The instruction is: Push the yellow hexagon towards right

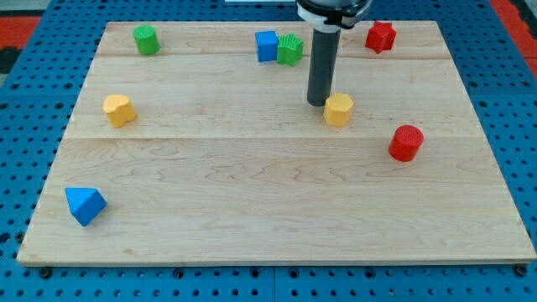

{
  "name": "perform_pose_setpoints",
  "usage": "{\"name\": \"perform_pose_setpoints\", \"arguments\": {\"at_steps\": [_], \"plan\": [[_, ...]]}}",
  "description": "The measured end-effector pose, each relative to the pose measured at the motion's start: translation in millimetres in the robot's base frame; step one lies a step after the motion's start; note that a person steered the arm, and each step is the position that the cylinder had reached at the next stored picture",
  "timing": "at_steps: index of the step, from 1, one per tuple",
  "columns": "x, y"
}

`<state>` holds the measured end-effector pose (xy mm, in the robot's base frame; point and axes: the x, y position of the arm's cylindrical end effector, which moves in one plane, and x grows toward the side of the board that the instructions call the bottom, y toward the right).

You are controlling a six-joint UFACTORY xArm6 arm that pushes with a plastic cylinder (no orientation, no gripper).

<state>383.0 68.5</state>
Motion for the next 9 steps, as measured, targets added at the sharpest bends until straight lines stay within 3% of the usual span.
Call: {"name": "perform_pose_setpoints", "arguments": {"at_steps": [5,9], "plan": [[21,-15],[21,43]]}}
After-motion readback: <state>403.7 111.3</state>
